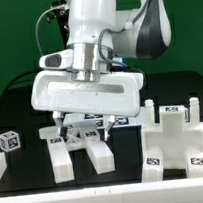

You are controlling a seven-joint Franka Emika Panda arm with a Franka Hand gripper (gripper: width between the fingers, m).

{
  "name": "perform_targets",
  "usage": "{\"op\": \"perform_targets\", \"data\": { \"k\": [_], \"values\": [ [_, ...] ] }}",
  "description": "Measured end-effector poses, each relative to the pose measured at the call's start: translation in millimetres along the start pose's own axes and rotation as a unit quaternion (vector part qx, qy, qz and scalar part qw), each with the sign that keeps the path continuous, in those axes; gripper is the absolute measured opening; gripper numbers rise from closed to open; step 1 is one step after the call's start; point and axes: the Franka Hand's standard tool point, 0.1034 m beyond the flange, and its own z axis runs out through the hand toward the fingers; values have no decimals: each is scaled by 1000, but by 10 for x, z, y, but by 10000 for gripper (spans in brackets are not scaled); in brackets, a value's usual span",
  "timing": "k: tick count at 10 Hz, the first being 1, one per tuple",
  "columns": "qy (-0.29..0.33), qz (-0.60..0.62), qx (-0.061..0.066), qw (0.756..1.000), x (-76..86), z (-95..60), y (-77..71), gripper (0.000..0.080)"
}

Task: Assemble chair

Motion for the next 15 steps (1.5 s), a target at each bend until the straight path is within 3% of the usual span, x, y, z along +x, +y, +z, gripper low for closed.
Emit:
{"op": "perform_targets", "data": {
  "k": [2, 5, 7, 11, 13, 15],
  "values": [
    [12, -55, 4, 998, 48, -60, -98, 649],
    [14, -154, 17, 988, 15, -102, -97, 649],
    [-11, -162, 18, 987, -165, -4, -1, 649],
    [-7, -169, 22, 985, -116, -25, -93, 649],
    [-1, -162, 17, 987, 23, 56, 95, 649],
    [0, -163, 13, 987, -5, 141, 119, 649]
  ]
}}
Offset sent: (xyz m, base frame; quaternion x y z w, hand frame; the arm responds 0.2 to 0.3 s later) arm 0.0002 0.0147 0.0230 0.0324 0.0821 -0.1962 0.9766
